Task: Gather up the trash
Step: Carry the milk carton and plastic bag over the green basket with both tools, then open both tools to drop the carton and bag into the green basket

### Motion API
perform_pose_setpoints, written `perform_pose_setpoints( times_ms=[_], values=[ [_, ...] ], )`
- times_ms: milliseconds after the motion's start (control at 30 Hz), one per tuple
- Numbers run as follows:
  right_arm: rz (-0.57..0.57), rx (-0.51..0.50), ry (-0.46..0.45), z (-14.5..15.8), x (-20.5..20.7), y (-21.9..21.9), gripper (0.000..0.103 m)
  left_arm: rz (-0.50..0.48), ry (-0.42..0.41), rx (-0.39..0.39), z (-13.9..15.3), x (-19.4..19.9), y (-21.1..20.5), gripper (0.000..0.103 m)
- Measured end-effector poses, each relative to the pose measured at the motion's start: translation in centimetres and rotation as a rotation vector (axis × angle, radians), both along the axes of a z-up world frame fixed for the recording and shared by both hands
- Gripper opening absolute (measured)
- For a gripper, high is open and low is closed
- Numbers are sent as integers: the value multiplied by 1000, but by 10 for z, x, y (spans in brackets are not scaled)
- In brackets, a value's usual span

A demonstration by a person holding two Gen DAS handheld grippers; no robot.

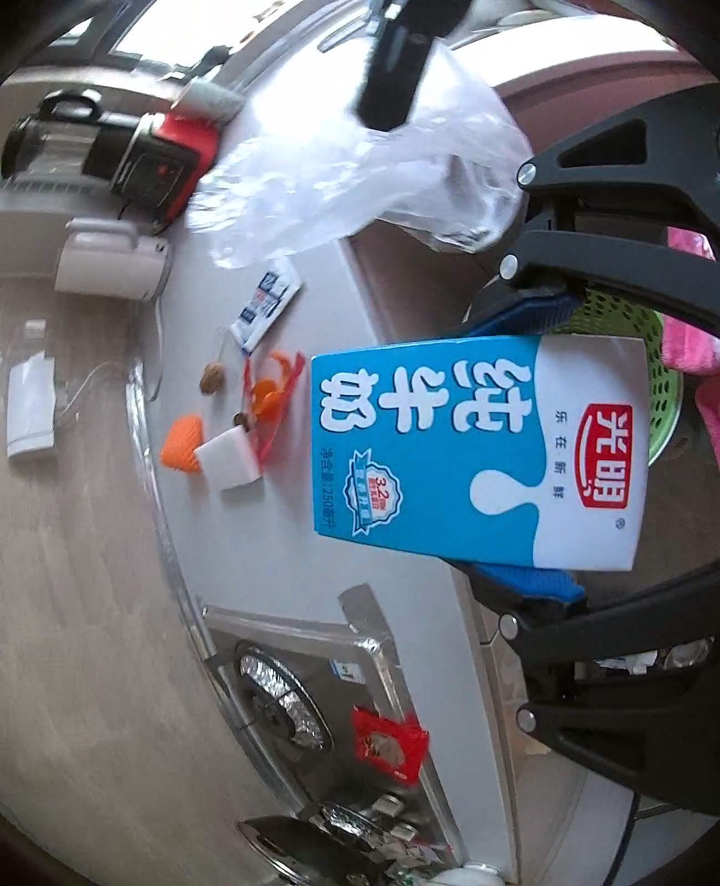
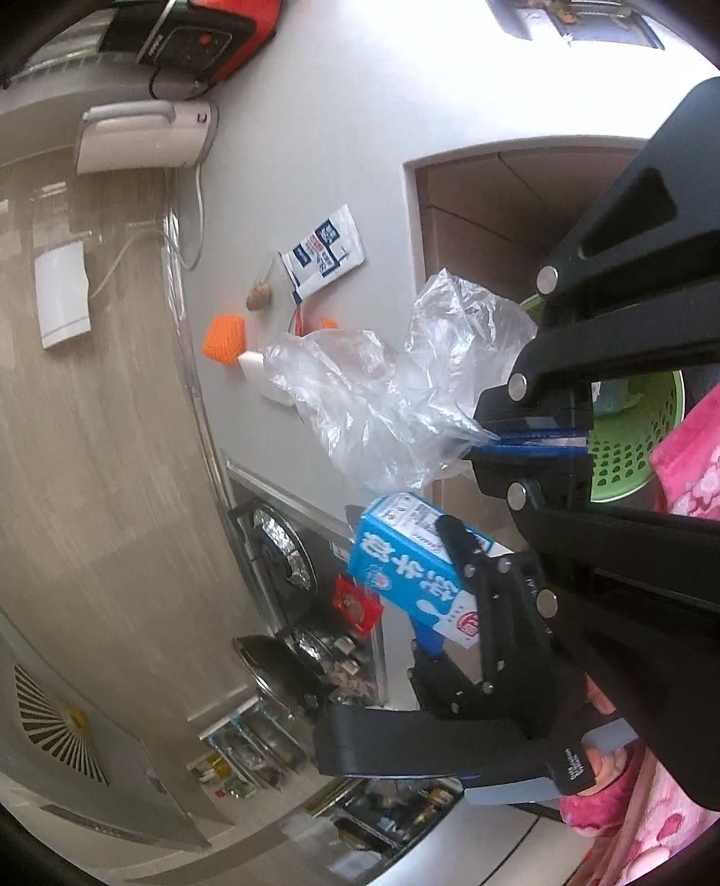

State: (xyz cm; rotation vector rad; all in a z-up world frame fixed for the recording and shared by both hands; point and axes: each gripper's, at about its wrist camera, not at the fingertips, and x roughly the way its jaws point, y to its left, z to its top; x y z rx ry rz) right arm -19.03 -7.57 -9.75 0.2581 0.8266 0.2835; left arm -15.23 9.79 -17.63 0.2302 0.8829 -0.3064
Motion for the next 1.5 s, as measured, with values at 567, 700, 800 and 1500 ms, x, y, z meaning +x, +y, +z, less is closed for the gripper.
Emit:
perform_pose_setpoints(
  times_ms=[567,700,800,1500],
  values=[
    [-5,-34,39,-10,-2,6,2,18,58,-10,1,3,9,90],
    [8,-38,59,-18,0,7,2,64,17,-40,26,7,19,92],
    [16,-56,82,-28,2,11,2,95,-32,-57,46,7,29,93],
    [154,-173,275,-116,6,64,67,157,-100,-58,61,13,48,95]
  ],
)
